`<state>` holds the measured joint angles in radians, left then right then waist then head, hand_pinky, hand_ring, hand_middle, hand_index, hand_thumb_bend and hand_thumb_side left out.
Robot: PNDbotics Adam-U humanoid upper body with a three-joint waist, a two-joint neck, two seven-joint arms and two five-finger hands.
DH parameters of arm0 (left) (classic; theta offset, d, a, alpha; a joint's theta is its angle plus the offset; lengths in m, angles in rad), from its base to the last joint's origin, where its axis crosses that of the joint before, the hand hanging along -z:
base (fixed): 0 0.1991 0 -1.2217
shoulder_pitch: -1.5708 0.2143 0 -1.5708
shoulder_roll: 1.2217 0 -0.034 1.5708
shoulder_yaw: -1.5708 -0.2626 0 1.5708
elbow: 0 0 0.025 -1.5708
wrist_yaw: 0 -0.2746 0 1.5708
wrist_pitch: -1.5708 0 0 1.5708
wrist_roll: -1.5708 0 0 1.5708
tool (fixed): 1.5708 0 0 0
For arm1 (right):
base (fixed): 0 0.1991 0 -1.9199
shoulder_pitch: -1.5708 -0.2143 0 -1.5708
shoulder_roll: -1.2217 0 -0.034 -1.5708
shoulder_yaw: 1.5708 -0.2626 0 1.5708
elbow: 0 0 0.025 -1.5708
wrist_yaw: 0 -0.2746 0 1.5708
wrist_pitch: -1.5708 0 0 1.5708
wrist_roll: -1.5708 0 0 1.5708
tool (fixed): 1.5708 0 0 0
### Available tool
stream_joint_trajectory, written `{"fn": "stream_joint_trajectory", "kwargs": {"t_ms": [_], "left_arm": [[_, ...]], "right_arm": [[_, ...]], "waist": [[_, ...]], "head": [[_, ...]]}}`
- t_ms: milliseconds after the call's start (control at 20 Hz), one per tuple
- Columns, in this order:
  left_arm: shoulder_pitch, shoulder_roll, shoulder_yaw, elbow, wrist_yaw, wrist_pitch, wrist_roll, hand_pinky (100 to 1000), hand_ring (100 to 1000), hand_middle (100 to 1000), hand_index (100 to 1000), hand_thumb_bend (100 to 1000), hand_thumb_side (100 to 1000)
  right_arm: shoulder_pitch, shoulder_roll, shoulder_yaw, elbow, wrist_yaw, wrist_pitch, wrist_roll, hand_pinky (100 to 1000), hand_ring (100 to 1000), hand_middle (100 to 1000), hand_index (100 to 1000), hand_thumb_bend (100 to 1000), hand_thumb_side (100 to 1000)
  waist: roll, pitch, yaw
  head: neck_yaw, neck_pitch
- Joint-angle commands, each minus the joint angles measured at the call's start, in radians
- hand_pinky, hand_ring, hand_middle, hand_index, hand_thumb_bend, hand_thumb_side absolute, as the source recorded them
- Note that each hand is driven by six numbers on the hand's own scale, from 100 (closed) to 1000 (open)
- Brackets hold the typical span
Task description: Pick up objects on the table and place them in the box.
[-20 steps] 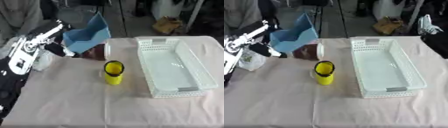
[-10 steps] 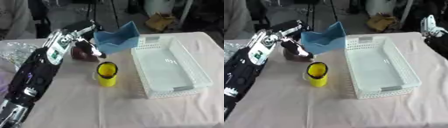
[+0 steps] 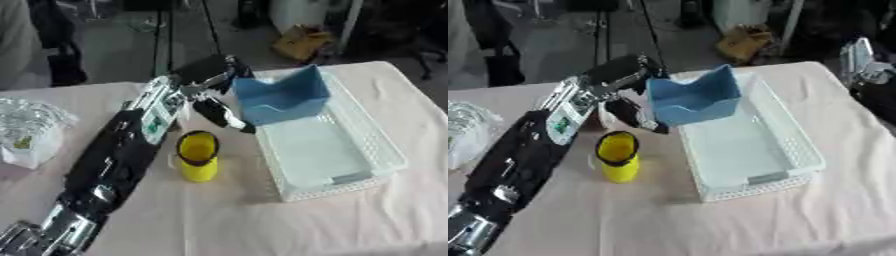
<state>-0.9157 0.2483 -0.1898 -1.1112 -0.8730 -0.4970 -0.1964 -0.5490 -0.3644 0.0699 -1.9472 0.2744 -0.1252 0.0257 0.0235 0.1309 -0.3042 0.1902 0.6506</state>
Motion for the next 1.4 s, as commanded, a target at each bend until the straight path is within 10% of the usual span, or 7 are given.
{"fn": "stream_joint_trajectory", "kwargs": {"t_ms": [50, 600, 1150, 1200, 1400], "left_arm": [[-0.019, -0.004, -0.004, -0.019, -0.035, -0.066, 0.069, 388, 366, 470, 672, 710, 617], [-0.012, -0.019, -0.032, 0.023, -0.183, -0.214, 0.046, 533, 487, 537, 723, 639, 782], [-0.022, -0.038, 0.018, 0.117, -0.358, -0.108, -0.114, 642, 701, 759, 872, 638, 895], [-0.025, -0.046, 0.027, 0.109, -0.369, -0.107, -0.114, 755, 849, 888, 916, 454, 1000], [-0.032, -0.082, 0.109, 0.028, -0.333, -0.061, -0.068, 719, 832, 881, 912, 463, 953]], "right_arm": [[-0.019, -0.003, 0.001, -0.021, -0.005, -0.003, 0.006, 595, 655, 800, 869, 100, 411], [-0.04, 0.016, 0.02, -0.025, -0.009, -0.01, 0.03, 592, 653, 800, 869, 100, 415], [-0.062, 0.03, 0.032, -0.028, -0.017, -0.013, 0.046, 591, 652, 799, 869, 100, 418], [-0.061, 0.031, 0.032, -0.027, -0.017, -0.013, 0.046, 591, 651, 799, 868, 100, 421], [-0.055, 0.031, 0.027, -0.026, -0.016, -0.014, 0.045, 591, 651, 799, 868, 100, 421]], "waist": [[-0.004, -0.012, -0.004], [0.001, 0.005, -0.047], [0.01, 0.027, -0.102], [0.009, 0.027, -0.1], [0.006, 0.028, -0.093]], "head": [[0.005, -0.01], [0.013, -0.021], [0.021, -0.036], [0.019, -0.036], [0.011, -0.036]]}}
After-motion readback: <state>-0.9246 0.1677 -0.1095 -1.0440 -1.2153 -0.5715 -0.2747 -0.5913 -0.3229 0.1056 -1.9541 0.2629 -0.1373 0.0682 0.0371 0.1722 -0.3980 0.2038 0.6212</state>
